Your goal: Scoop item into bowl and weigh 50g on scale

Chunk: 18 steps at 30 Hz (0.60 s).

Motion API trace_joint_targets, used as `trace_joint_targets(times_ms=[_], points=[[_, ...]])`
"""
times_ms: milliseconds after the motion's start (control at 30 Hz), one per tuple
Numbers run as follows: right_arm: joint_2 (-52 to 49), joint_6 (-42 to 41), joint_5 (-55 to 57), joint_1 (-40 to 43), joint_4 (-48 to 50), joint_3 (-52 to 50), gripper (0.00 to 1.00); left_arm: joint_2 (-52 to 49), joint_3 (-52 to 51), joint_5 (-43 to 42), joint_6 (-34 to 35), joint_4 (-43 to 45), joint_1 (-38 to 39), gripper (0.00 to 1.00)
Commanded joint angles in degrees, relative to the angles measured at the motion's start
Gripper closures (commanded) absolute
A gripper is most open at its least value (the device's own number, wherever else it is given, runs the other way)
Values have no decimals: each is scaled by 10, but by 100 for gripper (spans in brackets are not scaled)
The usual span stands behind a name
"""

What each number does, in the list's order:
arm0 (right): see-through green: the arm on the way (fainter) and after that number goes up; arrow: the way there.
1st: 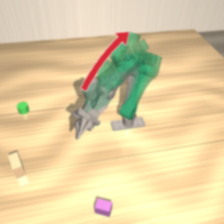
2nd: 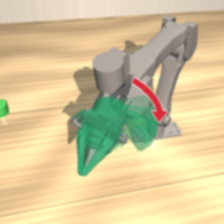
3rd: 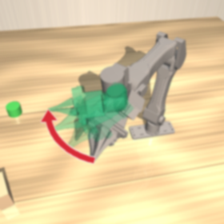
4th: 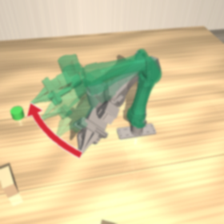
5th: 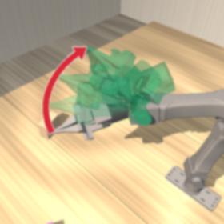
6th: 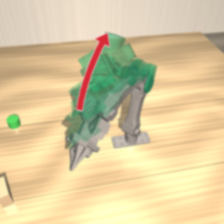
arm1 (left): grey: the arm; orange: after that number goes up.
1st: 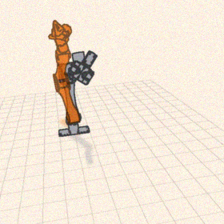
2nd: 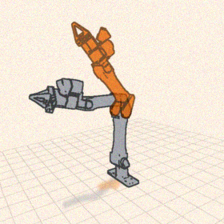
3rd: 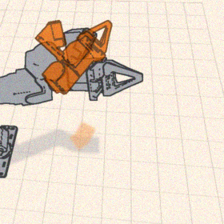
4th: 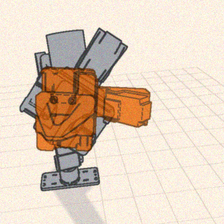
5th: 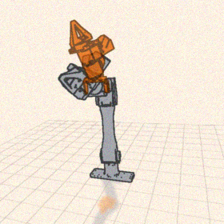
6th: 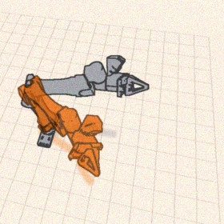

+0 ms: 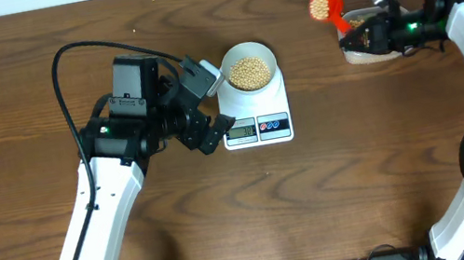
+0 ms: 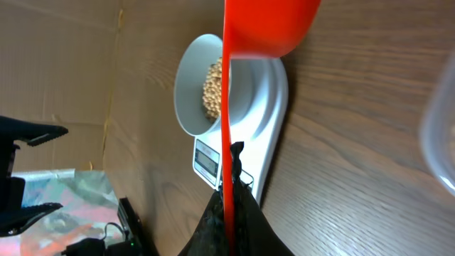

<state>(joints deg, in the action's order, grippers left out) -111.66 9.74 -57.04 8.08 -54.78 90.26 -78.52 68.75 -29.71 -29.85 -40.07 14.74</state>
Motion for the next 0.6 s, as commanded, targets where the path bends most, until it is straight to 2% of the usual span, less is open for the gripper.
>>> trace_joint_targets(times_ms=[0, 567], points=[[17, 10, -21, -25, 7, 1, 99, 0, -3, -7, -3, 0, 1, 2], [17, -7, -19, -116, 61, 1, 99, 0, -3, -7, -3, 0, 1, 2]])
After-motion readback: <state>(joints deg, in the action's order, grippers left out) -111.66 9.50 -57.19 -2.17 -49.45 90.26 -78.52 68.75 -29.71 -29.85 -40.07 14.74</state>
